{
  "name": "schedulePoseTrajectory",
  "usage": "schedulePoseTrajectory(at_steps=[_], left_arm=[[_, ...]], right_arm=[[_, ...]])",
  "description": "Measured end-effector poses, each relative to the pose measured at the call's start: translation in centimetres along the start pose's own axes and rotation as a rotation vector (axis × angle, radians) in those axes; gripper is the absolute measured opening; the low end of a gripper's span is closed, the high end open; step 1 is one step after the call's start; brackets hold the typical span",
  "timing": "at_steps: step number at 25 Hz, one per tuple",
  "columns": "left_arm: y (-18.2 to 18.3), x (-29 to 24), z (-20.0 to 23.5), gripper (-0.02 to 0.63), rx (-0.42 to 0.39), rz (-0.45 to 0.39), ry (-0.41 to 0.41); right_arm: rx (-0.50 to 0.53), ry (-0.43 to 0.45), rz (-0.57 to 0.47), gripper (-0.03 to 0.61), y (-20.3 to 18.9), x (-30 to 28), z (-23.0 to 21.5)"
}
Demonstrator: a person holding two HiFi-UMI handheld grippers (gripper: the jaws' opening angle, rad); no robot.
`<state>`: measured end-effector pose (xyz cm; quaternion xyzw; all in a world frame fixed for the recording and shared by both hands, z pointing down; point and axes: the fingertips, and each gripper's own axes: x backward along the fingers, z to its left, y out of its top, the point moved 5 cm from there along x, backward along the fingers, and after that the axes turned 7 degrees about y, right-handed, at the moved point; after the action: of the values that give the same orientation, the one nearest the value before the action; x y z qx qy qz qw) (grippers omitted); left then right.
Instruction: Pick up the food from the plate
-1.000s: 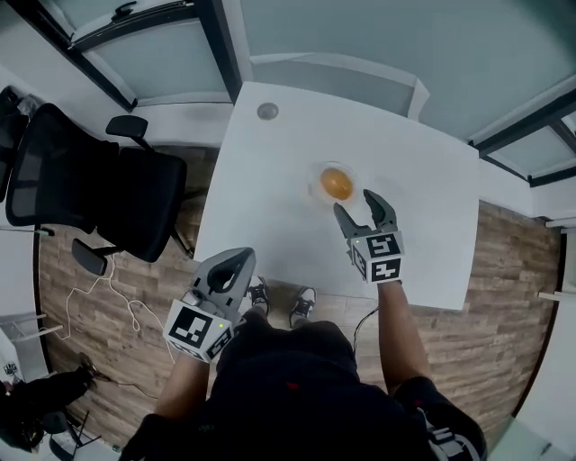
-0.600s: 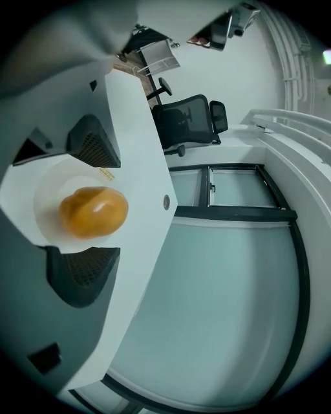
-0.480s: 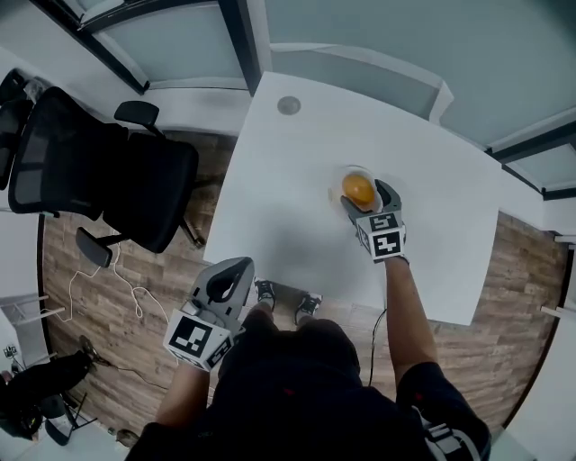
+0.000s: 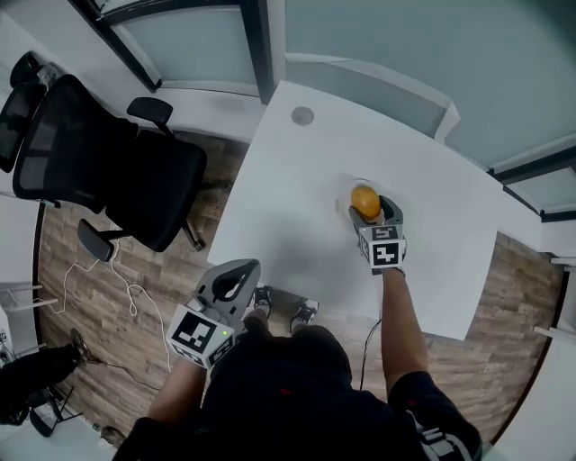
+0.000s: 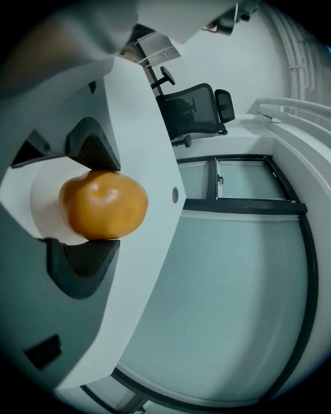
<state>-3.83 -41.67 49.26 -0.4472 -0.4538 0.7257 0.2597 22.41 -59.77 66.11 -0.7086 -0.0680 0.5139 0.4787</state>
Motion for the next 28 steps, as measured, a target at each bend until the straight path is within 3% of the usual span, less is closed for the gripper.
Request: schedulePoseTrajectory(at_steps=[8, 17, 28], left_arm=[[2.2, 1.1, -0.8, 0.020, -0.046, -0.055, -0.046], [7.2, 3.7, -2.1, 0.020, -0.161, -0.189, -0.103], [12.1, 6.5, -6.5, 0.020, -0.257, -0.290, -0.184]], right_arm=[[-0.039, -0.032, -0.211, 0.347, 4.9, 7.8, 2.6], [-0.062, 0.033, -0.451, 0.347, 9.7, 20.3, 9.1], [0.009, -0.109, -0.669, 0.347, 11.4, 34.5, 11.3]])
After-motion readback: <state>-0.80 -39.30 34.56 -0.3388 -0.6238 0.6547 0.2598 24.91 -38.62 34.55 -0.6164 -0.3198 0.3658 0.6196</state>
